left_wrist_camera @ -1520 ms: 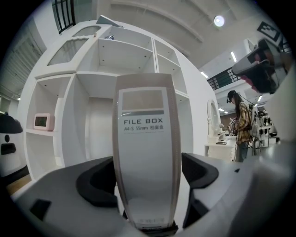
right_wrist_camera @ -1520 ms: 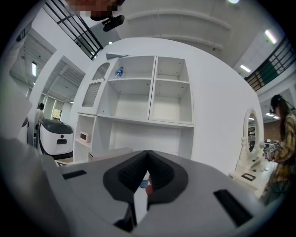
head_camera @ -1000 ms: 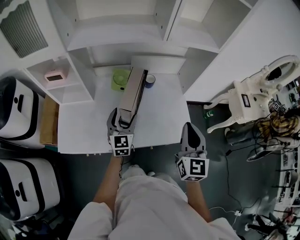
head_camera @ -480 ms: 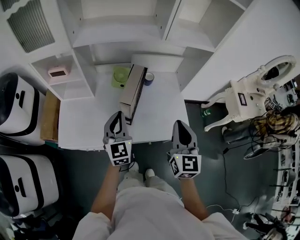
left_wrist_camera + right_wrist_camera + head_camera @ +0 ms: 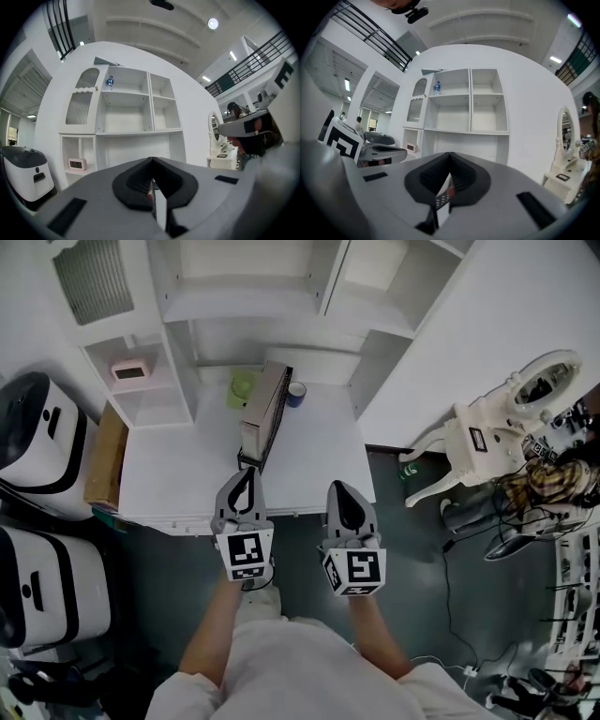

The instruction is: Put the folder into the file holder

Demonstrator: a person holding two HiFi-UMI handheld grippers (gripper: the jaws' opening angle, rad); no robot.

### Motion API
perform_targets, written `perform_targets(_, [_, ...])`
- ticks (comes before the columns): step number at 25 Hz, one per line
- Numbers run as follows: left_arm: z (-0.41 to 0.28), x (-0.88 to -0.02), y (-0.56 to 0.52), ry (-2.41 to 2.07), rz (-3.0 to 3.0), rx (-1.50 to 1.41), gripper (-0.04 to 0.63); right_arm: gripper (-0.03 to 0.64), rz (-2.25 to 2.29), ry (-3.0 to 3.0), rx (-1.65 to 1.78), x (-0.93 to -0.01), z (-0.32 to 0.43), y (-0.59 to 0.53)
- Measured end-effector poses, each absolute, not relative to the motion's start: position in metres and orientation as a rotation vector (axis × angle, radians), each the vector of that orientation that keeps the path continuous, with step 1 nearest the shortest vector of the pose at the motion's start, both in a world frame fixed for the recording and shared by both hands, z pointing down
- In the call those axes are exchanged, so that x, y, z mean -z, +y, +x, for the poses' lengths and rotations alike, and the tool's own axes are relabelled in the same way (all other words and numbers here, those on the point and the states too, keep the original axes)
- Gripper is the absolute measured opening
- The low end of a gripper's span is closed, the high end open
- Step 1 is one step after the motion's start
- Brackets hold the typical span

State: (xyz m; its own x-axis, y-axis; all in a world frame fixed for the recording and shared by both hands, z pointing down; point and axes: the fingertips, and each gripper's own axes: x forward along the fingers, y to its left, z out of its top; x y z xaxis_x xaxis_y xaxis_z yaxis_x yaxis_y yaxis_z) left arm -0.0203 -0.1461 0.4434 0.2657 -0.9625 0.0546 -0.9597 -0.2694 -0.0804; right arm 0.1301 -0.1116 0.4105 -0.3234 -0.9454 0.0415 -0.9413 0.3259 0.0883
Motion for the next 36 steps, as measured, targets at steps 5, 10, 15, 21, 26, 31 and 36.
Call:
perform_targets(5, [-0.013, -0.421, -0.074, 1.893, -2.445, 0.129, -0.009, -0.012, 1.765, -2.536, 0.082, -0.399, 0.138, -0.048])
perform_targets(10, [-0.002, -0.408, 0.000, 1.921, -2.431, 0.141, -0.009, -0.012, 1.729, -2.560, 0.037, -0.397, 0.149, 0.019])
perform_targets(15, [-0.001, -0.398, 0.052, 1.918, -2.449, 0.133, -0.009, -0.009, 1.704, -2.577, 0.042, -0.395, 0.141, 0.064])
perform_targets(21, [-0.020, -0.396, 0.061, 1.914, -2.478, 0.107, -0.009, -0.008, 1.750, -2.566, 0.091, -0.374, 0.124, 0.070])
perform_targets(26, [-0.048, -0.386, 0.051, 1.911, -2.491, 0.069, -0.009, -0.008, 1.742, -2.592, 0.156, -0.355, 0.097, 0.064])
perform_targets(31, [-0.070, -0.378, 0.047, 1.920, -2.504, 0.023, -0.008, -0.008, 1.721, -2.603, 0.191, -0.349, 0.077, 0.062])
perform_targets(36, [-0.080, -0.377, 0.046, 1.922, -2.519, 0.005, -0.008, -0.008, 1.708, -2.613, 0.163, -0.351, 0.068, 0.060])
